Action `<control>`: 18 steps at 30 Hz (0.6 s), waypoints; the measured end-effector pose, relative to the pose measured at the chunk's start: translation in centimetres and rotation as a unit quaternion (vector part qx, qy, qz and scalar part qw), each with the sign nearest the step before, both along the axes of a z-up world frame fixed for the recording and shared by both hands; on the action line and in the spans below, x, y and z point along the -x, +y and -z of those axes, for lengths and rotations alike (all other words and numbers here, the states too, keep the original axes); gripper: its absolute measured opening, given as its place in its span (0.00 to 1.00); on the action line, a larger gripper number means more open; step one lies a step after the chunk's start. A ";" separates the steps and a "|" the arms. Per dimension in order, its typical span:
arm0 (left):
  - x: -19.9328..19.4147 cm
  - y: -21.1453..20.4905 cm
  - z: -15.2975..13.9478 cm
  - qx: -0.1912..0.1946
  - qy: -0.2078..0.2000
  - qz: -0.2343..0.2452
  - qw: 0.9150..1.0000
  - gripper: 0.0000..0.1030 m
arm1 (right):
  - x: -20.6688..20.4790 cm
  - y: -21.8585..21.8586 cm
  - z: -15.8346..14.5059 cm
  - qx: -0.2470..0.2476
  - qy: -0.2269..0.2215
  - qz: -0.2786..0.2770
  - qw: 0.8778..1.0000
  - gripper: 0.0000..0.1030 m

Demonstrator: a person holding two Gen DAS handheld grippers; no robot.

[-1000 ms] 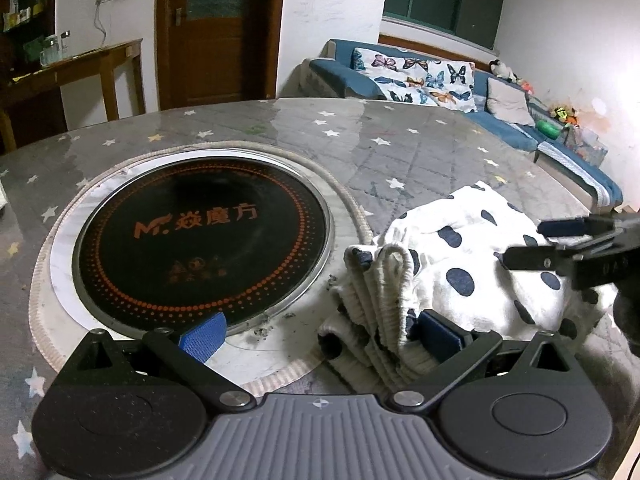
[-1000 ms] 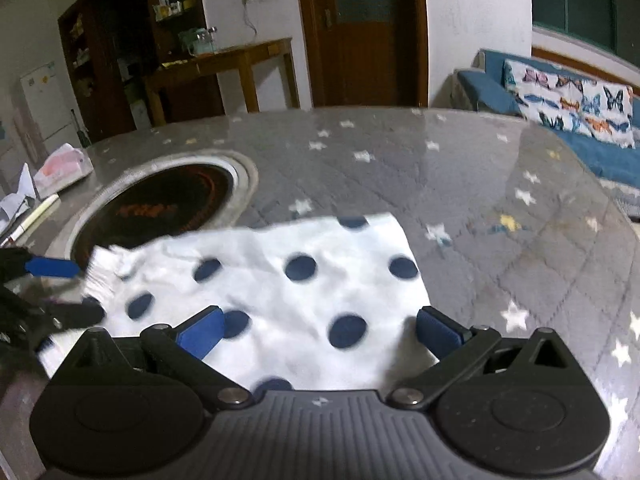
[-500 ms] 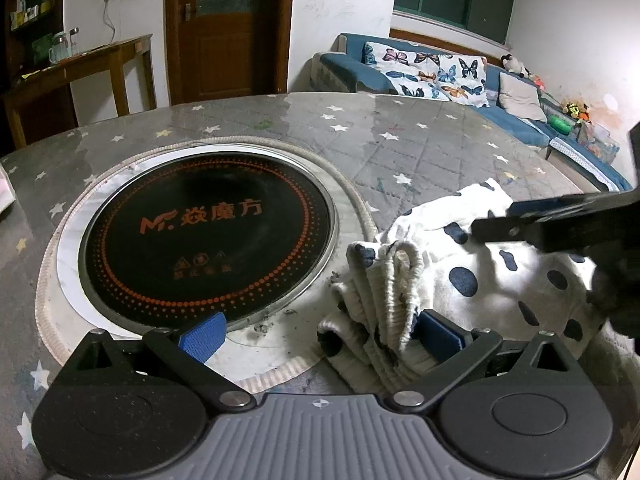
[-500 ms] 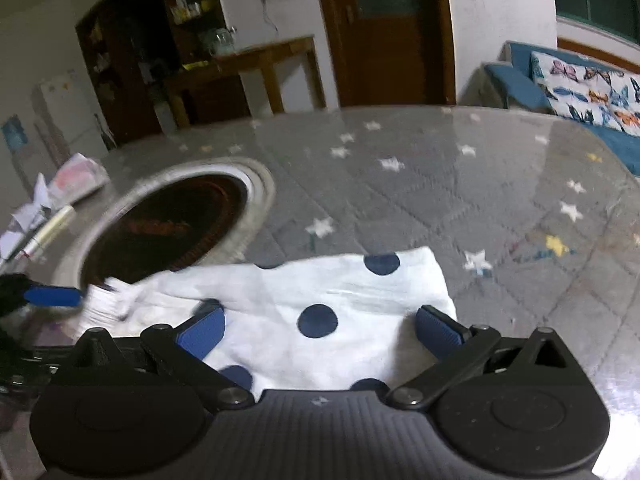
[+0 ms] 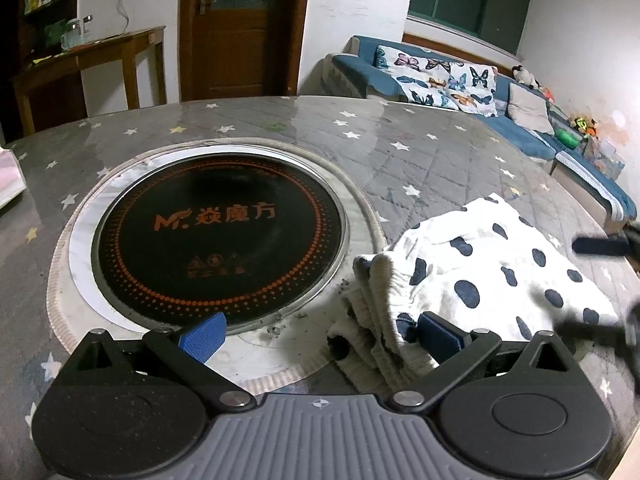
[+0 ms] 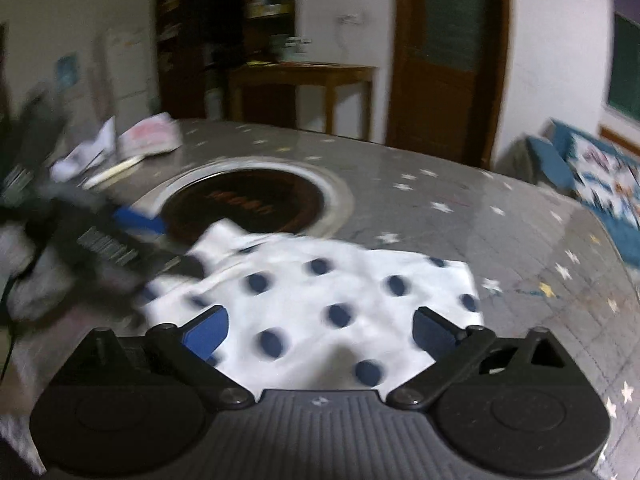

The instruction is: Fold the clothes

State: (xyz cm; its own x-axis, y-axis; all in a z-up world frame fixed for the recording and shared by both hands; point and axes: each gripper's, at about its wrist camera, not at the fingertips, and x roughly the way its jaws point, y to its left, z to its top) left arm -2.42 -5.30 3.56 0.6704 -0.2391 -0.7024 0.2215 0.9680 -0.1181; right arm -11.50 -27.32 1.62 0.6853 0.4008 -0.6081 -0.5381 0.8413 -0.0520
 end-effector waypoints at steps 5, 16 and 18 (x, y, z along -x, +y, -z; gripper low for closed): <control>-0.2 0.6 -0.7 0.026 0.014 -0.017 0.999 1.00 | 2.8 4.0 0.7 0.057 -0.016 -0.082 0.995 0.86; 0.0 2.5 -0.3 0.130 0.084 -0.040 0.987 1.00 | 5.2 11.4 3.8 0.232 -0.087 -0.188 0.950 0.54; 0.0 2.6 0.0 0.143 0.095 -0.043 0.984 1.00 | 5.2 11.7 4.0 0.244 -0.095 -0.194 0.945 0.48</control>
